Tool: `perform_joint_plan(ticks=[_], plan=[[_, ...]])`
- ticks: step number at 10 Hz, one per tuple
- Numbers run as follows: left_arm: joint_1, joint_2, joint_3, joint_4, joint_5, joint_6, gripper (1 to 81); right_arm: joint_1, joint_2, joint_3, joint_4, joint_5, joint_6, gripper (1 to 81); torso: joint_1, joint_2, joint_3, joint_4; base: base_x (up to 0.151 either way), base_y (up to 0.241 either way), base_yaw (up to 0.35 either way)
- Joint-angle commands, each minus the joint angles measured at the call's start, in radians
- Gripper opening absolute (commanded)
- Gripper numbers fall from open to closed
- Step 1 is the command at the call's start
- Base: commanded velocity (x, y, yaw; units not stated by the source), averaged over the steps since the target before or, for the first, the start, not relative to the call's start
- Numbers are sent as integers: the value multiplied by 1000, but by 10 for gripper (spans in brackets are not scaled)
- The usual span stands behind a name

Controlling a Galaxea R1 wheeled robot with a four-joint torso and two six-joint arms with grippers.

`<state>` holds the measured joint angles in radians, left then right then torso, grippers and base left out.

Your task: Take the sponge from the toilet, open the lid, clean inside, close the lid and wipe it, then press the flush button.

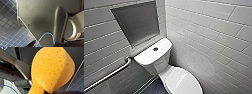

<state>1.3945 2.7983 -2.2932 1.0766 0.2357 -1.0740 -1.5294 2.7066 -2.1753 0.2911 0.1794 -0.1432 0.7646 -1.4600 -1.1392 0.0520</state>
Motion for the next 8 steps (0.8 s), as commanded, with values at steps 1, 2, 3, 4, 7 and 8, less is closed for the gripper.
perform_joint_plan(ticks=[1,2,3,4,7,8], plan=[[-4,-37,32,-345,42,348,811,-13,-69,120,-15,-77,-3,10,0,0,0,0,0,0,0],[-4,-51,43,-518,22,546,811,-13,-112,191,-15,-61,-3,10,0,0,0,0,0,0,0],[-4,-64,49,-715,-45,745,811,-15,-180,309,-15,-16,-3,10,0,0,0,0,0,0,0],[-4,-68,50,-837,-56,884,811,-7,-257,428,-15,-2,-1,10,0,0,0,0,0,0,0],[-4,-60,48,-920,-58,970,811,72,-481,763,-15,35,-3,10,0,0,0,0,0,0,0],[-4,-51,46,-917,-56,970,811,117,-526,816,-10,35,4,10,0,0,0,0,0,0,0]])
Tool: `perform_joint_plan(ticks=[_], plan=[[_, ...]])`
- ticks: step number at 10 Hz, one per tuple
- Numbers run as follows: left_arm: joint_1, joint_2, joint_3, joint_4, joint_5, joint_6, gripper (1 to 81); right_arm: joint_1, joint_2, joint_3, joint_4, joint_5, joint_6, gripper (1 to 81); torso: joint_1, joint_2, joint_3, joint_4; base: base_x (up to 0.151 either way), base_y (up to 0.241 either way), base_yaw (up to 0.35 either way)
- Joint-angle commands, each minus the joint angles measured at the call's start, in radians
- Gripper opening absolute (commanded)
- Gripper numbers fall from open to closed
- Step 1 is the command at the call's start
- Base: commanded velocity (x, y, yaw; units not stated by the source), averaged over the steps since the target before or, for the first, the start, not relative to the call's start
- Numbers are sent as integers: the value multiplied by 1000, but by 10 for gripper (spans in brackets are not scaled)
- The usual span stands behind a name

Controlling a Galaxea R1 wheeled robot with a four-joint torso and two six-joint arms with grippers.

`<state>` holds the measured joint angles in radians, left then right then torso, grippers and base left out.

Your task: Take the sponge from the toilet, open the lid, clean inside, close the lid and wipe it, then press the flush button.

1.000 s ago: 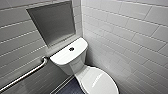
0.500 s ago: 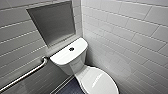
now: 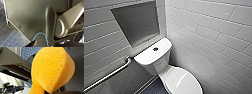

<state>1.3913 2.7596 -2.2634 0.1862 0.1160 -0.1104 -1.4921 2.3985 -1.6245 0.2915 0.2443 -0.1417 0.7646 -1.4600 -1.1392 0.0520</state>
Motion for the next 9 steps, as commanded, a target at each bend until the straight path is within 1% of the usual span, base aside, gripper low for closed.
perform_joint_plan(ticks=[1,3,4,5,6,7,9], plan=[[-1,-9,13,-28,64,6,811,135,-258,299,-2,-39,5,10,0,0,0,0,0,0,0],[-1,-13,13,-28,62,6,811,238,-296,319,-2,-45,10,10,0,0,0,0,0,0,0],[-1,-18,11,-27,59,6,811,287,-309,315,5,-66,25,10,0,0,0,0,0,0,0],[-1,-23,15,-27,45,8,811,336,-319,313,5,-86,42,10,64,-100,0,0,0,0,0],[-1,-21,16,-25,30,8,811,394,-330,321,5,-95,45,10,65,-101,0,0,0,0,0],[-1,-17,16,-24,30,8,811,445,-332,321,8,-108,47,10,70,-110,0,0,0,0,0],[-1,-4,10,-17,28,11,811,549,-326,298,38,-138,47,10,106,-168,0,0,0,0,0]])
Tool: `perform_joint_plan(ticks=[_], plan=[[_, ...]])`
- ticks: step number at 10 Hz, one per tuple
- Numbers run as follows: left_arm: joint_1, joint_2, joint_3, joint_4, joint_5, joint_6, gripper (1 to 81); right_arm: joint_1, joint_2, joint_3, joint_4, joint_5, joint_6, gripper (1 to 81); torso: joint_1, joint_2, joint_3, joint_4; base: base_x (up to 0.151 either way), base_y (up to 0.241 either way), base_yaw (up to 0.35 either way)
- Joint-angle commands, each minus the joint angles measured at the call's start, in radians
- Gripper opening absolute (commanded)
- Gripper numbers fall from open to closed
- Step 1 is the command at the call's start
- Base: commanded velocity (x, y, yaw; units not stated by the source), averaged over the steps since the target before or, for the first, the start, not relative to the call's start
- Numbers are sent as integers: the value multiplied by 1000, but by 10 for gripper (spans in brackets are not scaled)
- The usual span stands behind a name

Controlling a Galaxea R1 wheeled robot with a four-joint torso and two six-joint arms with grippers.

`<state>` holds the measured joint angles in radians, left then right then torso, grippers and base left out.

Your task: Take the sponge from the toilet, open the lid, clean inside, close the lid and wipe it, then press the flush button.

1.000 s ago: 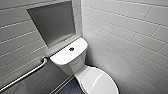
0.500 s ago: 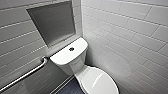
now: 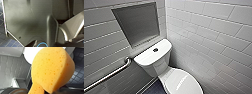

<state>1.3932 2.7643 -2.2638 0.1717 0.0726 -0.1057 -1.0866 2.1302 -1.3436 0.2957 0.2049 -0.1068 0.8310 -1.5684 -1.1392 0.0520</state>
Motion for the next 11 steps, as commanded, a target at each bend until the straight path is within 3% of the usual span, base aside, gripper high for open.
perform_joint_plan(ticks=[1,2,5,11], plan=[[-3,-6,10,-3,72,8,811,203,-54,6,63,-134,12,10,62,-97,0,0,0,0,0],[-3,-1,10,-1,72,8,811,264,-45,0,101,-169,12,10,22,-35,0,0,0,0,0],[-3,2,10,-6,73,8,811,444,0,-60,160,-272,12,10,47,-76,0,0,0,0,0],[-1,40,-37,-14,73,8,811,665,174,-322,186,-481,12,10,47,-75,0,0,0,0,0]])
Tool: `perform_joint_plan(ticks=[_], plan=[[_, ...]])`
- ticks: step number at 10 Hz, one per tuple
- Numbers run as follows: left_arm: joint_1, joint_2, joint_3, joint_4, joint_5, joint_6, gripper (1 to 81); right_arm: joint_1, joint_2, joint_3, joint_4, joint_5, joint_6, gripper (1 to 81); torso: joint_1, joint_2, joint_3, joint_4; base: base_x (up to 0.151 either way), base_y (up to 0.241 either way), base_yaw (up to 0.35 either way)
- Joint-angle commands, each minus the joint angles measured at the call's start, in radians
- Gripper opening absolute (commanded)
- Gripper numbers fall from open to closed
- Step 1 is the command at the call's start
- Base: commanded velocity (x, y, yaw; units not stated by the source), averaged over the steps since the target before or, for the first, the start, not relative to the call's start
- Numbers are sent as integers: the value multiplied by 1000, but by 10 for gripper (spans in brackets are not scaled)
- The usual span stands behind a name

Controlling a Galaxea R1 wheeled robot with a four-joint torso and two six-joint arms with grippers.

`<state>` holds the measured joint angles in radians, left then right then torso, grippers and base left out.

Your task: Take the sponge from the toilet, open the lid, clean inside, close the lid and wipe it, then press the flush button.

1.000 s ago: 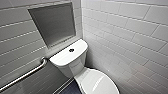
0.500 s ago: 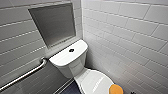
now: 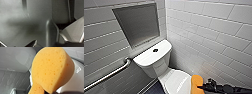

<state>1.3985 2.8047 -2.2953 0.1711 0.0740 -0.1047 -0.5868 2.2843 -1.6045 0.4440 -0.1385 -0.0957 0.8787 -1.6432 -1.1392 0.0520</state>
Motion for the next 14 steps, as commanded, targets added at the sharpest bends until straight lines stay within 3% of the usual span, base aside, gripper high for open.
perform_joint_plan(ticks=[1,3,5,6,8,10,14], plan=[[-6,9,-13,-13,72,5,811,193,54,-103,38,-159,1,10,0,0,0,0,0,0,0],[-6,23,-26,-15,72,5,811,244,132,-181,39,-202,1,10,0,0,0,0,0,0,0],[-6,24,-26,-15,72,5,811,259,188,-201,36,-197,16,10,0,0,-78,0,0,0,0],[-6,24,-26,-15,72,5,811,268,211,-228,36,-200,22,10,0,0,-89,0,0,0,0],[-6,26,-26,-15,72,5,811,290,227,-248,36,-198,24,10,0,0,-59,0,0,0,0],[-2,32,-26,-15,76,5,811,316,288,-331,32,-193,88,10,1,1,-88,0,0,0,0],[17,26,-26,-15,72,3,811,313,439,-530,36,-181,113,10,1,1,-92,0,0,0,0]])
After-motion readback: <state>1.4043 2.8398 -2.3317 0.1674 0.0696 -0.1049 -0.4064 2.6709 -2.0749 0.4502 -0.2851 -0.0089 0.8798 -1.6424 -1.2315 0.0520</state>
